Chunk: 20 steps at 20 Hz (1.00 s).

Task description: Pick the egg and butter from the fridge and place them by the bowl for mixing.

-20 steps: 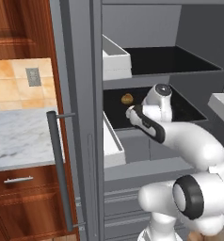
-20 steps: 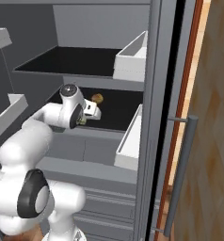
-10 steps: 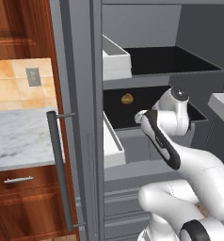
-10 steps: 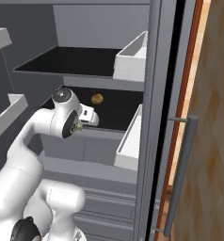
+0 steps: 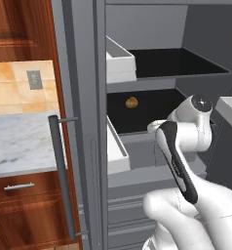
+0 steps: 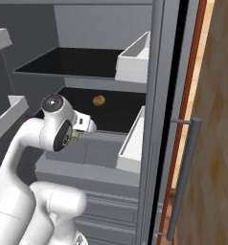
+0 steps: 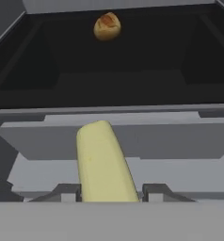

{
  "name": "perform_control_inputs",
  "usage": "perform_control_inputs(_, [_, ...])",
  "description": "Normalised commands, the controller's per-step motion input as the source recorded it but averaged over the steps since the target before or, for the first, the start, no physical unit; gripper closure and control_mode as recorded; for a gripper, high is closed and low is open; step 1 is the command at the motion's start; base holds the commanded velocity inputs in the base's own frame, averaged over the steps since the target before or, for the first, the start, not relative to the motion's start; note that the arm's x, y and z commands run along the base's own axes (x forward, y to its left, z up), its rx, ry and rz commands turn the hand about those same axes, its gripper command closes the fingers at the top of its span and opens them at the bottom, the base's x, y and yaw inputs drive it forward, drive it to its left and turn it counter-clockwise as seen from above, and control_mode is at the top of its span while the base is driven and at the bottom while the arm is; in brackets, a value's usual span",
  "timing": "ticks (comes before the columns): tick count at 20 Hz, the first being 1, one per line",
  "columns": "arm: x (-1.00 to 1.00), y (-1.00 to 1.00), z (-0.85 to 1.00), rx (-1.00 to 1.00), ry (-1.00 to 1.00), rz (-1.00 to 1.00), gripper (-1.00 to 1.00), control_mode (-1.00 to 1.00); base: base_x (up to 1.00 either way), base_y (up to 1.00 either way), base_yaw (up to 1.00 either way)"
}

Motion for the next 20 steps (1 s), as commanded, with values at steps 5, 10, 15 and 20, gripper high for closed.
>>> perform_control_inputs(5, [-0.60, -0.08, 0.15, 0.00, 0.00, -0.01, 1.00, -1.00, 0.00, 0.00, 0.00])
perform_control_inputs(10, [-0.29, -0.02, 0.08, 0.00, 0.00, -0.03, 1.00, -1.00, 0.00, 0.00, 0.00])
perform_control_inputs(15, [0.00, 0.00, 0.00, 0.00, 0.00, 0.00, 1.00, 1.00, 0.00, 0.00, 0.00])
perform_control_inputs(20, [0.00, 0.00, 0.00, 0.00, 0.00, 0.00, 1.00, 1.00, -0.29, 0.00, 0.00])
